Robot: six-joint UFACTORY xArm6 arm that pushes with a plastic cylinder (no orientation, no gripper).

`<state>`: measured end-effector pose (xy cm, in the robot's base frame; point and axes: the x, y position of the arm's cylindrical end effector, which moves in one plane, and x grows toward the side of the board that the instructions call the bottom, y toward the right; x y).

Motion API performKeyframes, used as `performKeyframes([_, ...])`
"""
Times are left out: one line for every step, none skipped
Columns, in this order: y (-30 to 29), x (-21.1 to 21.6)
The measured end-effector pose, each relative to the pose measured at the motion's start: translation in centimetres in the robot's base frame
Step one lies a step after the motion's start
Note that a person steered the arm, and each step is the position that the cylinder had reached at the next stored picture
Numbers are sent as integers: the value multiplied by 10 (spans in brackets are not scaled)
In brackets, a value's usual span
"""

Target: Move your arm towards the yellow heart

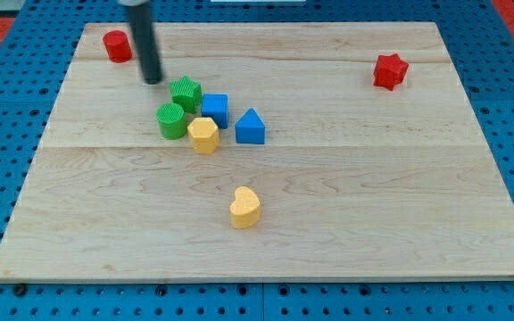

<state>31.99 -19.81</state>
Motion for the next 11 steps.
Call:
performKeyframes([-58,55])
performKeyframes([-57,126])
performKeyframes([-39,199])
performKeyframes([-35,233])
performKeyframes([-38,239])
performKeyframes([-38,265])
performKeyframes([-37,298])
performKeyframes([1,289])
performKeyframes([85,266])
performKeyframes([133,256])
performKeyframes([144,239])
